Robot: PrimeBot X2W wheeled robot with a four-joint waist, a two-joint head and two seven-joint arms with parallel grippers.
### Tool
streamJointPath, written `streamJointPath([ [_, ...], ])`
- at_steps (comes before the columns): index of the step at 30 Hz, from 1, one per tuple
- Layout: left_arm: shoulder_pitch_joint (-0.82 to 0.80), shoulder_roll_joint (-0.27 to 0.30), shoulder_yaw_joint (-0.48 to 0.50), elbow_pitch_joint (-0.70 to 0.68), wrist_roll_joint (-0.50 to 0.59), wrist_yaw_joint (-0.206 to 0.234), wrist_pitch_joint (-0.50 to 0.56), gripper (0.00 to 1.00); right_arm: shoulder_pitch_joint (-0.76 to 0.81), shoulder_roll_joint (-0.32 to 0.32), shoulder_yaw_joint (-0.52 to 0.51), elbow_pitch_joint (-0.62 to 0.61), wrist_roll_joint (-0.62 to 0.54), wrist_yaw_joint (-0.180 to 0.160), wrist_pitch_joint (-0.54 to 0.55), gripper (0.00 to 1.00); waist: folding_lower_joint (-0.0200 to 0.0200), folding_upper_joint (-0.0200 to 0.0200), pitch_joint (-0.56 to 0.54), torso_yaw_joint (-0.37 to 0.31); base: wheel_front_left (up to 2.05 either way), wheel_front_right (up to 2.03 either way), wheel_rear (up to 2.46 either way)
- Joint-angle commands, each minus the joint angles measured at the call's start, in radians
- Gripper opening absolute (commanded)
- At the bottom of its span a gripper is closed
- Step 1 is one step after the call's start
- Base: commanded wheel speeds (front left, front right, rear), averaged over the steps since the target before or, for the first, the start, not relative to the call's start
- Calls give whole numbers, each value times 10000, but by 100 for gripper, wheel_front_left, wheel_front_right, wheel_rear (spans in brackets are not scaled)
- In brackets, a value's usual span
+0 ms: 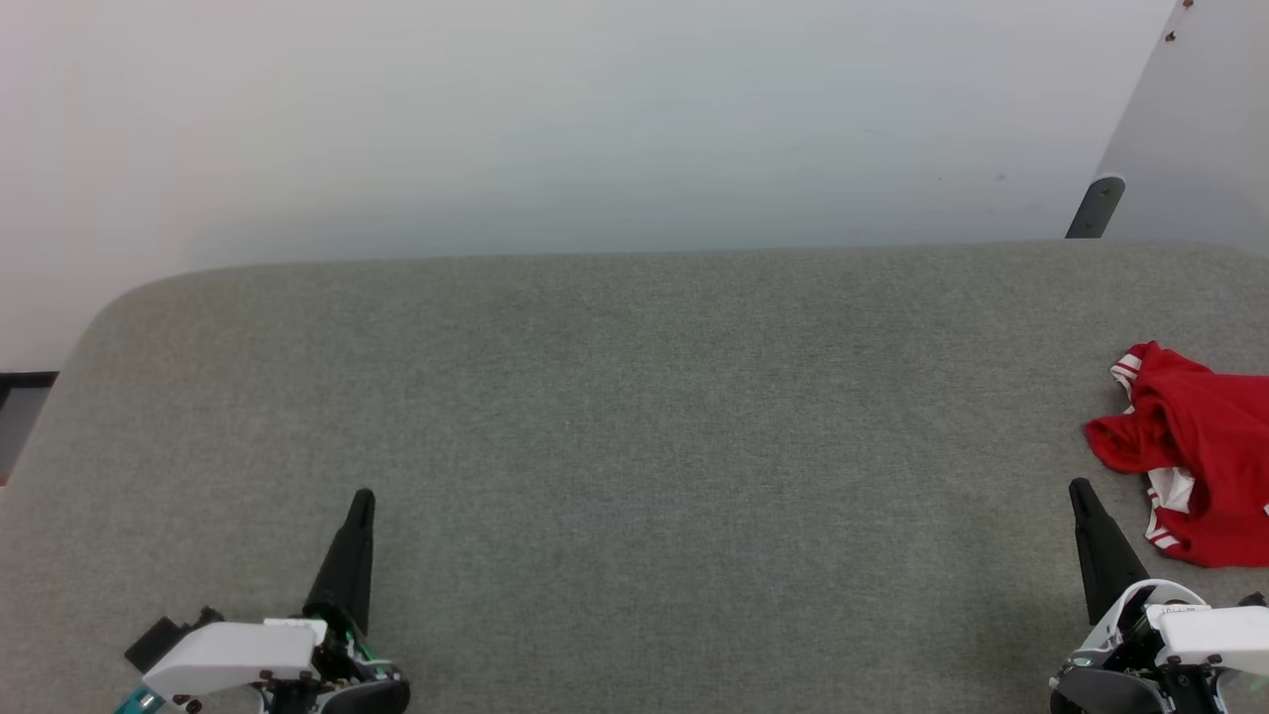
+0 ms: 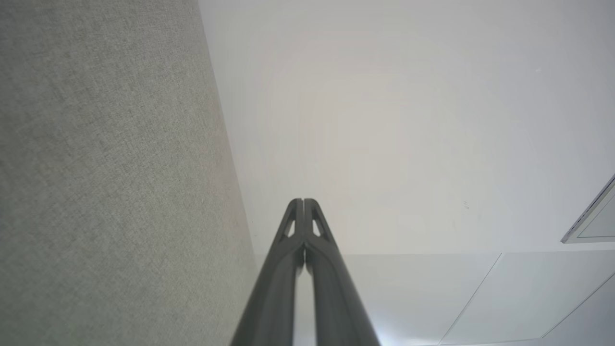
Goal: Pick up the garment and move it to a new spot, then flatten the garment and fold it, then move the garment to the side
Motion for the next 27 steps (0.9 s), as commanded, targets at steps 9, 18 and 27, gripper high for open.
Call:
streamJointPath([
  [9,-95,-1,18,8,-32,-36,30,0,-36,36,8,-22,36,4,20,0,0,0,0,0,0,0,0],
  [18,-95,-1,19,9,-32,-36,30,0,-36,36,8,-22,37,4,20,0,0,0,0,0,0,0,0],
  [27,-95,-1,20,8,-33,-36,29,0,-36,36,9,-22,37,4,20,0,0,0,0,0,0,0,0],
])
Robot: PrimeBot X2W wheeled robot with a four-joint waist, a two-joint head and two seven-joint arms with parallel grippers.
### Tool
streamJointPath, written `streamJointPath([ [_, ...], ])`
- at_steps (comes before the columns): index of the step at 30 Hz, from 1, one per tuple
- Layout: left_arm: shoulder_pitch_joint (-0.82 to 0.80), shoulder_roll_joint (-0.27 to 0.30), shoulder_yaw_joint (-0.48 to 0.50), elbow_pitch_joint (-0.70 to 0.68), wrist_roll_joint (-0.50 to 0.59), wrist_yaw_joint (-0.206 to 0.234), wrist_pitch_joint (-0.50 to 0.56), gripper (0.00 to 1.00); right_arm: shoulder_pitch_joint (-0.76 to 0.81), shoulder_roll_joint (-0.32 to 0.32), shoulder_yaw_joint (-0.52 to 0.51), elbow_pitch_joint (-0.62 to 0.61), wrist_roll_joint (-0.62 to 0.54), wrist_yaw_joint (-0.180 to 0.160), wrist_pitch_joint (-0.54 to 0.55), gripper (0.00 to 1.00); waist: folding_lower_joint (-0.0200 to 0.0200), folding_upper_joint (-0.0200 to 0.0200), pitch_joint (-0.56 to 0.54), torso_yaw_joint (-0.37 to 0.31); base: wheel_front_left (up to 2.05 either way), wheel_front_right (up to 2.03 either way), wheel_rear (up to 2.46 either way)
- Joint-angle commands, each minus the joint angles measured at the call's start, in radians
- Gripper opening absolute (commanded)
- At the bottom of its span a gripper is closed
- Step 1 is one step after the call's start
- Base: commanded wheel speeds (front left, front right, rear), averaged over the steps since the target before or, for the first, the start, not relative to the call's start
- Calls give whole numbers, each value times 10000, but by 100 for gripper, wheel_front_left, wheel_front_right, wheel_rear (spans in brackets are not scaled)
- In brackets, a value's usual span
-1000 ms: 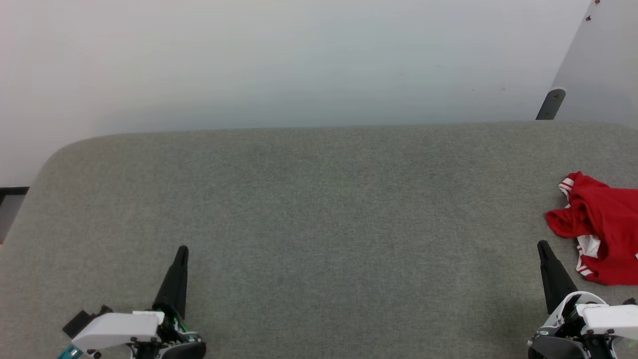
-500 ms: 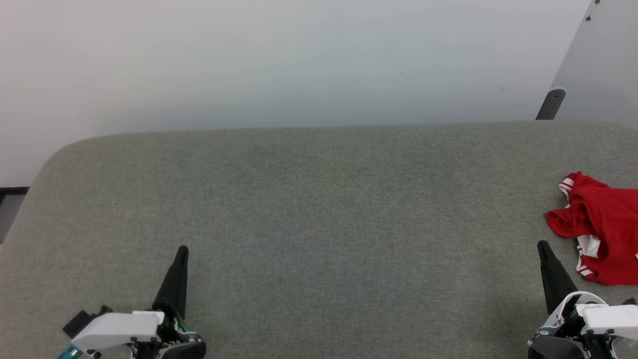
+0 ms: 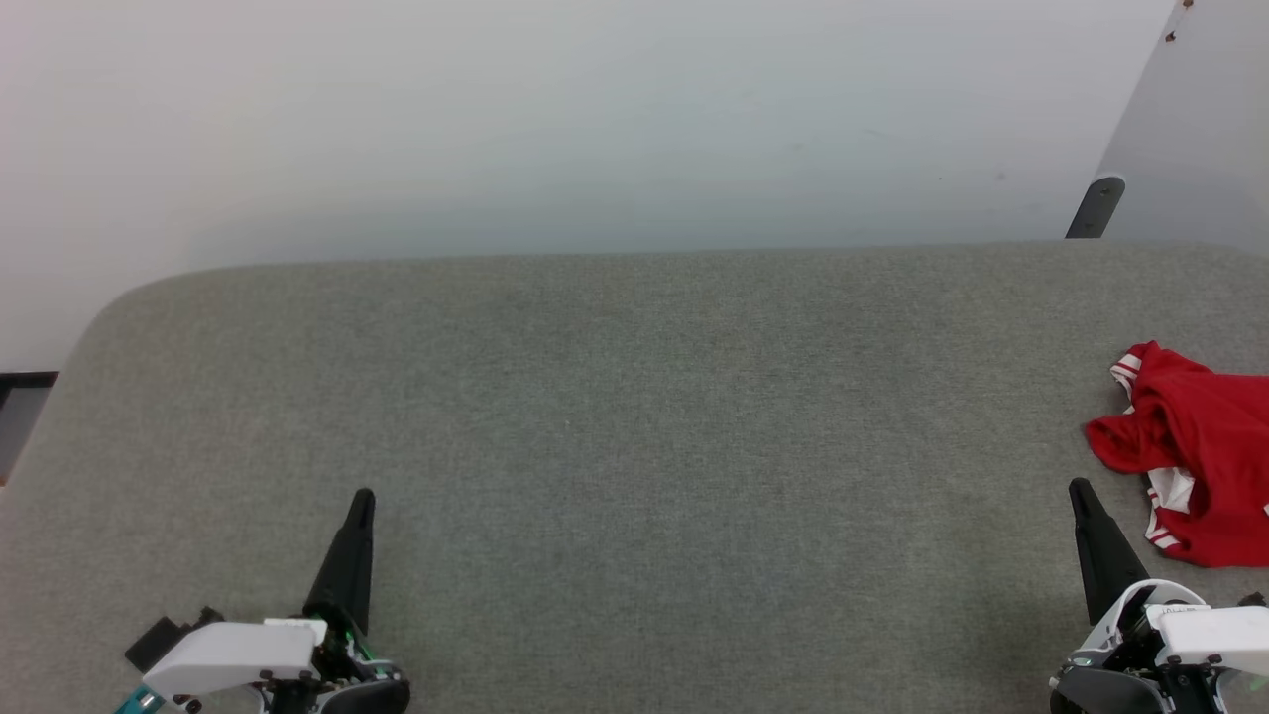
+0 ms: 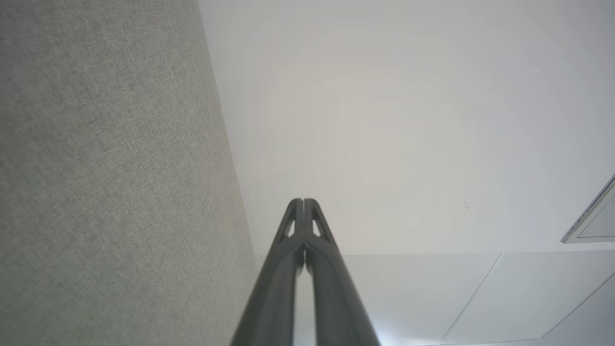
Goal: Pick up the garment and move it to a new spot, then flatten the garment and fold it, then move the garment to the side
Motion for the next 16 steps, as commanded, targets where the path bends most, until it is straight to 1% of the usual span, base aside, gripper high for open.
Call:
streamJointPath([
  [1,-94,-1,24,10,-33,-34,29,0,-36,36,9,-22,37,4,20,0,0,0,0,0,0,0,0],
  [16,-94,-1,21,10,-33,-34,29,0,-36,36,9,-22,38,4,21,0,0,0,0,0,0,0,0],
])
